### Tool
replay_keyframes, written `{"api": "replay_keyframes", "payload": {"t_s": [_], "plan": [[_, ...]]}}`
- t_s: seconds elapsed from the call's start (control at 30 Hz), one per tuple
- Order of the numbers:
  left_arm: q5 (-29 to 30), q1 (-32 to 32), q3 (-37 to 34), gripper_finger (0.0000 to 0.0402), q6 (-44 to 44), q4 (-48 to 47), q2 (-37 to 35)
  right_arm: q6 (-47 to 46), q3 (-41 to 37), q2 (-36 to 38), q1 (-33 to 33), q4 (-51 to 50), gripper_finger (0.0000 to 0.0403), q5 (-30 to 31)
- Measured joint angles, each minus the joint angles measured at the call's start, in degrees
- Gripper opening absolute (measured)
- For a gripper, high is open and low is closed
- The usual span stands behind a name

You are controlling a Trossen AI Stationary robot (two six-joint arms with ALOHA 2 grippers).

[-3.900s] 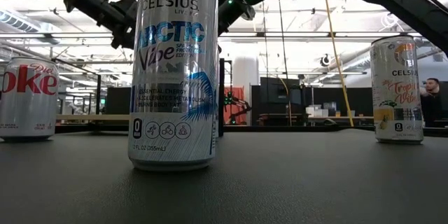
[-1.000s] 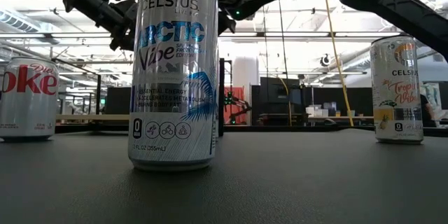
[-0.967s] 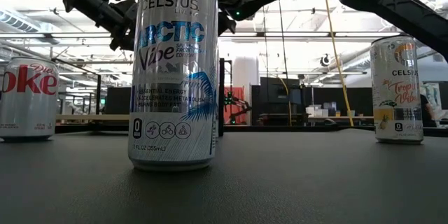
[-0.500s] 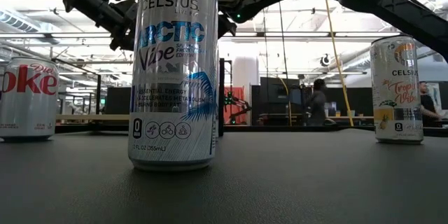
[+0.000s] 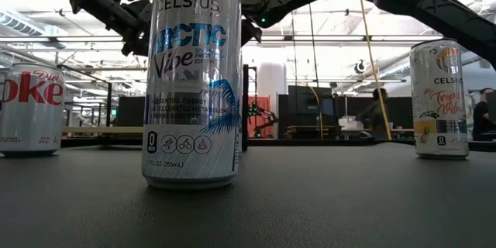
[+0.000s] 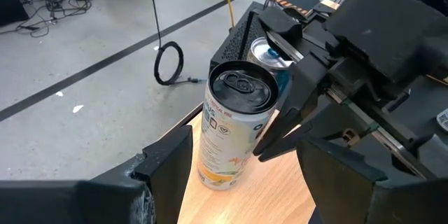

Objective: Place canned beverage on shelf
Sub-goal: Put the top white yellow soda can on the shelf

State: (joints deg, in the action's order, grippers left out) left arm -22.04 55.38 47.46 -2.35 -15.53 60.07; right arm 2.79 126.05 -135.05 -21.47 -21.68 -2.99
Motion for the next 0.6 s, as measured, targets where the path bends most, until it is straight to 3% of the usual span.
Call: {"api": "replay_keyframes", "payload": {"t_s": [0.6], "plan": [[0.0,0.0,0.0,0.0261,0.0,0.0,0.0,0.9,-0.1,1.1,0.7,-5.5,0.0,4.3]]}}
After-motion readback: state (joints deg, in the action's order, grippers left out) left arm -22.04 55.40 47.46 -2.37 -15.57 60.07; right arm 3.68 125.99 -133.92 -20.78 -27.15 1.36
